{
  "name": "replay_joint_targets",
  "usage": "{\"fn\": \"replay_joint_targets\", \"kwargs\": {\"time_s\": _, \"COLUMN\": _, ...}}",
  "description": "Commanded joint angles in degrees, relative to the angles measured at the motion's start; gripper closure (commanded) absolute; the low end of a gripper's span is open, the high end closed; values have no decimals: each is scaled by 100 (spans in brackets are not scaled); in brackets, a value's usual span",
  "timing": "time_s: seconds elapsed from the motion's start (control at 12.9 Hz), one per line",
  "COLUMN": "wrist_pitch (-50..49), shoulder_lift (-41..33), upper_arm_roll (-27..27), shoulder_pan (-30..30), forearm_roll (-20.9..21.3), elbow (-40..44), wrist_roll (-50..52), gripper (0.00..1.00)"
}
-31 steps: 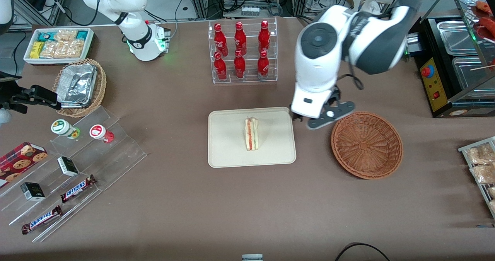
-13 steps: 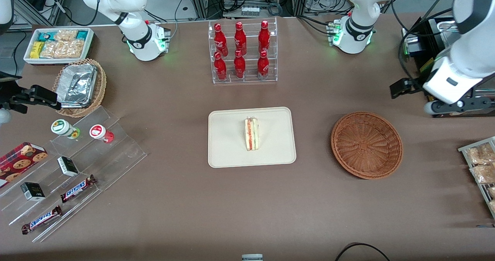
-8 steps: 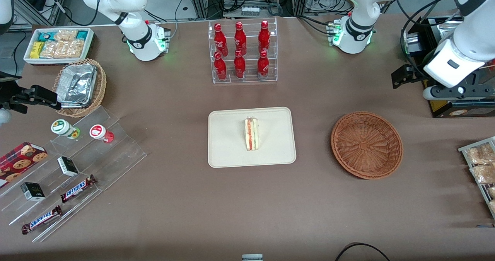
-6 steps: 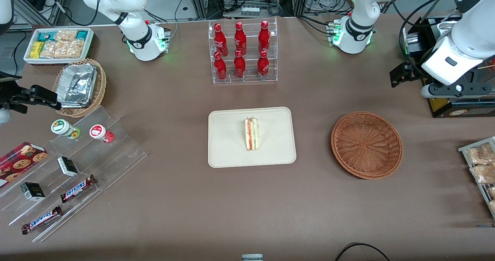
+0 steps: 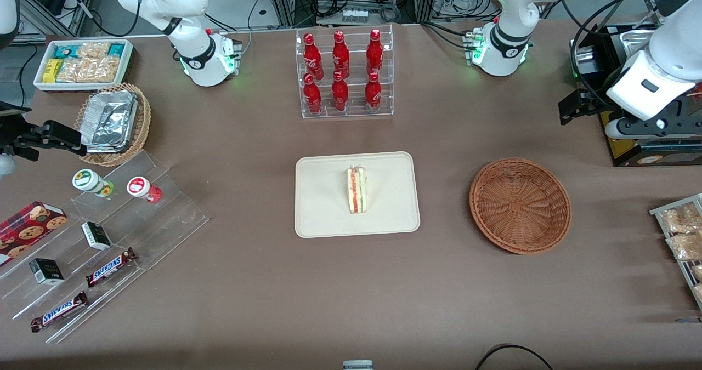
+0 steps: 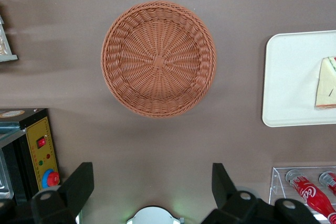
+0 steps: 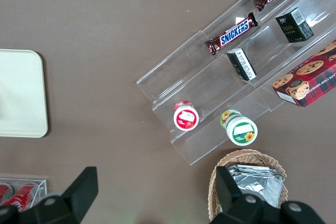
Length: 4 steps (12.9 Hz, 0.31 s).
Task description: Place sandwich from basket to tray
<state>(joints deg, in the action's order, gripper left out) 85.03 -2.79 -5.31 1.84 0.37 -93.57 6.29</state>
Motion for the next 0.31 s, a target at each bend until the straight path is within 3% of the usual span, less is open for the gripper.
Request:
{"fn": "replay_joint_targets", "kwargs": {"time_s": 0.0, "wrist_pitch": -74, "shoulder_lift": 243, "upper_arm_roll": -329, "shoulder_pan": -288, "forearm_roll": -11, "elbow": 435, "wrist_roll": -32, "gripper": 1}}
{"fn": "replay_joint_targets", "kwargs": {"time_s": 0.23, "wrist_pitch": -65, "shoulder_lift": 243, "upper_arm_roll": -366, "shoulder_pan": -359, "forearm_roll": -62, "elbow": 436, "wrist_roll": 4, "gripper": 1}}
